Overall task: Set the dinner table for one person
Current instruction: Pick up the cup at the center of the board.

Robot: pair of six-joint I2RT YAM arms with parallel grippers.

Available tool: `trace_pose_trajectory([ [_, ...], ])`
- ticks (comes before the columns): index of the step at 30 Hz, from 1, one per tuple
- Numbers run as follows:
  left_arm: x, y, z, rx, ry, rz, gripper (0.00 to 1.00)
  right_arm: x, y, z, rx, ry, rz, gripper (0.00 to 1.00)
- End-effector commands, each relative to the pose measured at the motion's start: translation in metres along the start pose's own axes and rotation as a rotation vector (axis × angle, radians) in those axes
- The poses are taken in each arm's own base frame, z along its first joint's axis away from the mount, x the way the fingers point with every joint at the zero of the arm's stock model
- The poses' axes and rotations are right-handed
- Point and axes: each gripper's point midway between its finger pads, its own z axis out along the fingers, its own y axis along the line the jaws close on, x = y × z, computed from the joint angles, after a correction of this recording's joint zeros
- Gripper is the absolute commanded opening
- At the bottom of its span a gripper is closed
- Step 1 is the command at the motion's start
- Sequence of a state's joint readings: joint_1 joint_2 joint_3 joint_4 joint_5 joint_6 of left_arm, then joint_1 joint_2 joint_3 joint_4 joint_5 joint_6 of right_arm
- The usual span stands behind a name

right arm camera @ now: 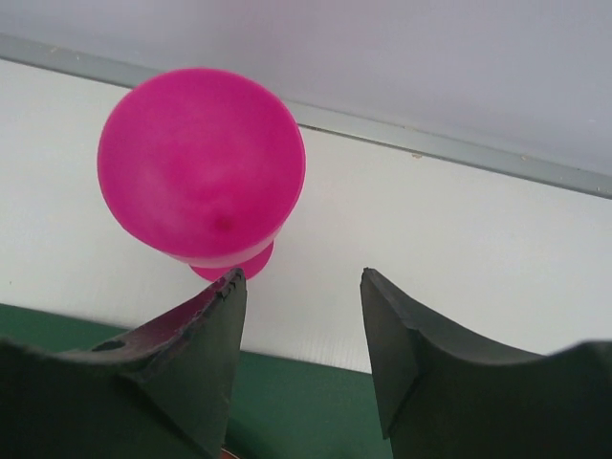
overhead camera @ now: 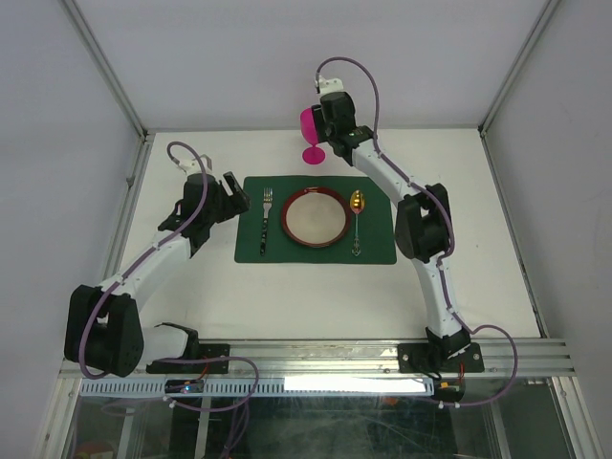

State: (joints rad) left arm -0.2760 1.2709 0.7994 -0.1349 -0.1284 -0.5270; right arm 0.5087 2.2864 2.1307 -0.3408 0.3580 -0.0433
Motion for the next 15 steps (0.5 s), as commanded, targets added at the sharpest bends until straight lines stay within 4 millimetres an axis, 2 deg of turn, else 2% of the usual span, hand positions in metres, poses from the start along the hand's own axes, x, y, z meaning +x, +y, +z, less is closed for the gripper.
trace_pose_trajectory([
  [1, -0.003, -0.007, 0.003, 0.027, -0.009, 0.005, 0.76, -0.091, -0.018, -0.036, 0.013, -0.24, 0.052, 0.55],
  [15, -0.005, -0.004, -0.004, 0.02, -0.026, 0.006, 0.76, -0.123, -0.022, -0.035, 0.034, -0.407, 0.052, 0.56],
])
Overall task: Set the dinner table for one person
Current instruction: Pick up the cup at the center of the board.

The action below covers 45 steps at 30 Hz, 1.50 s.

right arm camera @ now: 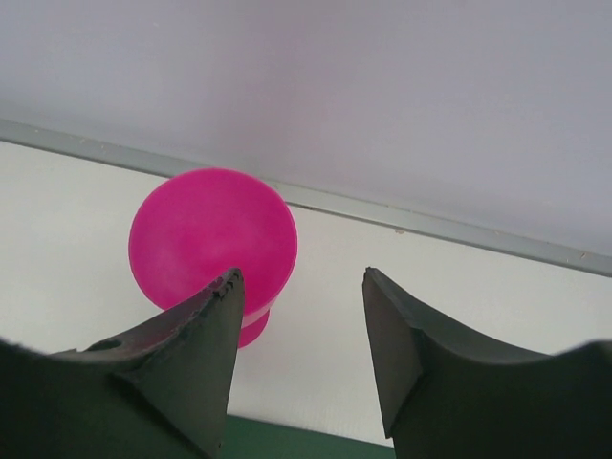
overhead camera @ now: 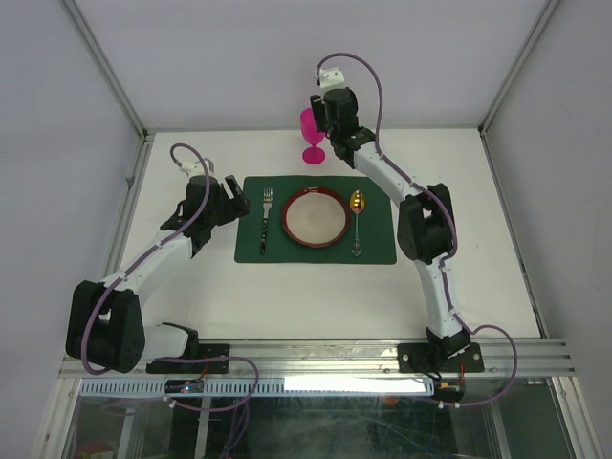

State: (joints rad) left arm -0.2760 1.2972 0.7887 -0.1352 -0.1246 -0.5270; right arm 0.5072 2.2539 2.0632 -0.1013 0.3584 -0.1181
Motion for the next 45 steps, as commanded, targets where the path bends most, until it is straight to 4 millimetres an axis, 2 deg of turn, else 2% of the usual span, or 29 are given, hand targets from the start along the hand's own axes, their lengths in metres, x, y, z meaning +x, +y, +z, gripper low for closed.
trace_pose_trajectory([
  [1, -0.017, -0.01, -0.011, 0.034, -0.06, 0.003, 0.76, -0.087, -0.019, -0.018, 0.034, -0.226, 0.052, 0.56],
  [6, -0.013, -0.009, -0.011, 0.035, -0.053, -0.002, 0.76, -0.097, -0.018, -0.012, 0.037, -0.276, 0.069, 0.57],
  [13, -0.01, -0.003, -0.012, 0.016, -0.055, -0.003, 0.76, -0.089, -0.017, 0.003, 0.046, -0.279, 0.084, 0.57],
  [22, -0.009, -0.002, -0.009, 0.007, -0.048, -0.001, 0.76, -0.084, -0.018, 0.01, 0.043, -0.285, 0.105, 0.57],
  [40, -0.005, 0.0, -0.007, 0.001, -0.039, -0.004, 0.75, -0.054, -0.008, 0.026, 0.027, -0.231, 0.136, 0.57],
  [45, -0.003, 0.0, -0.004, 0.001, -0.03, -0.004, 0.75, -0.051, -0.009, 0.026, 0.031, -0.226, 0.138, 0.57],
])
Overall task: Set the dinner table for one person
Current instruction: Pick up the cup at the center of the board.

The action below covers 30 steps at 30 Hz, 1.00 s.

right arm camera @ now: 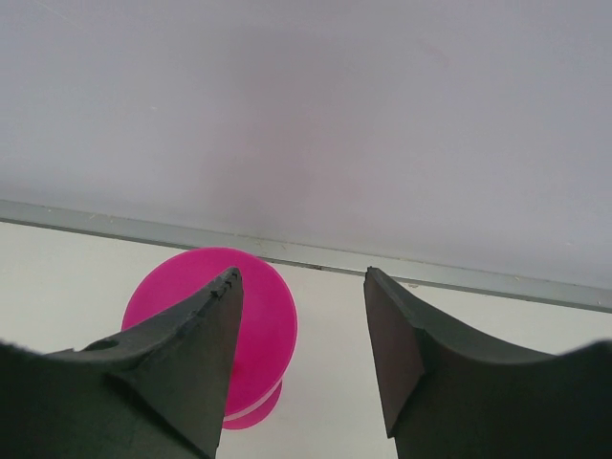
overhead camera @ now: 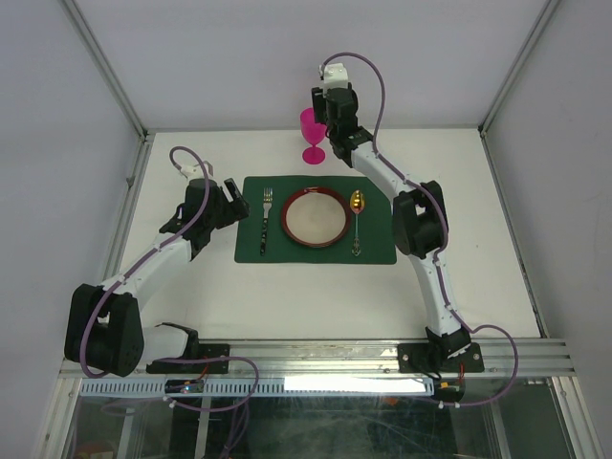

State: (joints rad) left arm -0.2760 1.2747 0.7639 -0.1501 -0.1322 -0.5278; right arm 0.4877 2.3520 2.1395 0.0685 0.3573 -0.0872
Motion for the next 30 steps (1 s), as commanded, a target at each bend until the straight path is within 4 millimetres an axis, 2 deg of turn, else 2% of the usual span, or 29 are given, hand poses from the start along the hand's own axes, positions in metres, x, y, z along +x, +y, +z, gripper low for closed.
trace_pose_trajectory([
  [1, -0.01, -0.007, 0.0, 0.018, -0.041, -0.007, 0.75, -0.033, -0.003, 0.0, 0.007, -0.089, 0.055, 0.57],
  [6, -0.01, -0.008, 0.001, 0.02, -0.038, -0.007, 0.75, -0.03, -0.003, 0.001, 0.008, -0.081, 0.07, 0.56],
  [15, -0.011, -0.007, -0.002, 0.021, -0.046, -0.01, 0.75, -0.012, 0.002, 0.001, 0.001, -0.04, 0.091, 0.56],
  [23, -0.01, -0.007, -0.002, 0.021, -0.044, -0.015, 0.75, -0.008, 0.003, 0.0, -0.001, -0.008, 0.108, 0.56],
  [30, -0.008, -0.005, -0.006, 0.021, -0.048, -0.019, 0.74, 0.006, 0.006, 0.0, -0.005, 0.048, 0.136, 0.55],
])
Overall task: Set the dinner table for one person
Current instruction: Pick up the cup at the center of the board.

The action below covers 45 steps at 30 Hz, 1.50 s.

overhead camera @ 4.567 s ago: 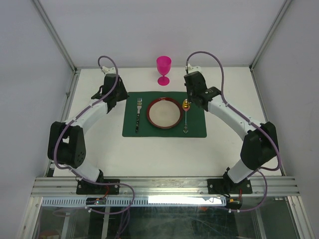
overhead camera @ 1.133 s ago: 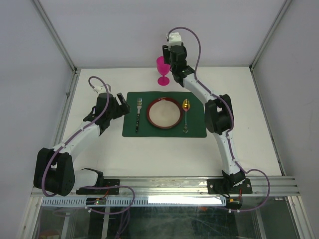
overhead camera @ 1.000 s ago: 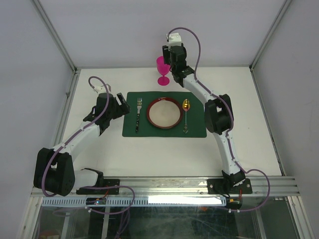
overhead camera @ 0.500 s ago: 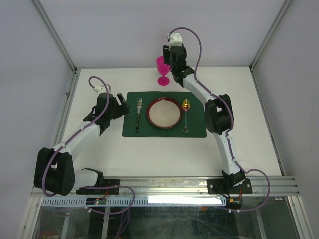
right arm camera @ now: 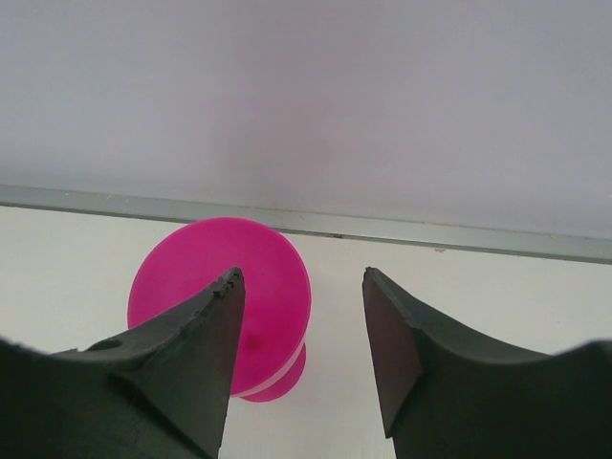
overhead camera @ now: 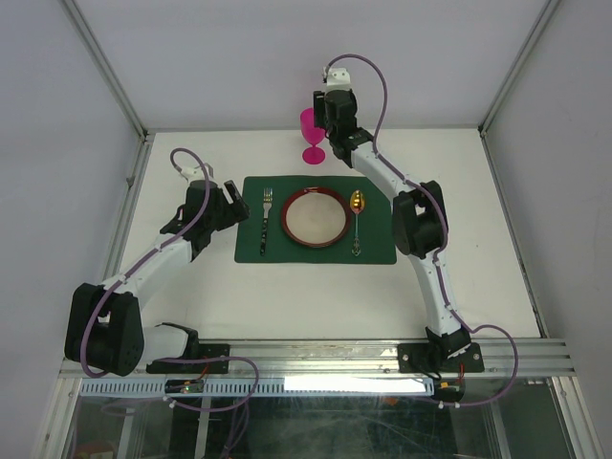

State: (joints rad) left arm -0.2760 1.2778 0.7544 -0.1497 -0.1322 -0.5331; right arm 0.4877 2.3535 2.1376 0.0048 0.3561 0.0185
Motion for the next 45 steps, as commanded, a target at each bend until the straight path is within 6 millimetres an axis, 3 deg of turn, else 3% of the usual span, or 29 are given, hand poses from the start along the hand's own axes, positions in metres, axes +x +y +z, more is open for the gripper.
trace_pose_trajectory([
  [1, -0.013, -0.007, -0.007, 0.027, -0.061, -0.015, 0.74, -0.01, 0.004, 0.002, -0.009, -0.011, 0.056, 0.56],
  [21, -0.01, -0.006, -0.007, 0.027, -0.053, -0.018, 0.74, -0.016, 0.005, 0.0, -0.007, 0.005, 0.085, 0.54],
  [30, -0.009, -0.007, -0.006, 0.028, -0.048, -0.023, 0.74, -0.019, 0.005, -0.001, -0.017, -0.001, 0.085, 0.23],
  [42, -0.005, -0.007, -0.004, 0.03, -0.035, -0.027, 0.73, -0.023, 0.007, -0.002, -0.03, -0.01, 0.076, 0.01],
  [45, -0.004, -0.007, -0.003, 0.034, -0.034, -0.029, 0.73, -0.026, 0.005, -0.004, -0.027, -0.021, 0.076, 0.0],
])
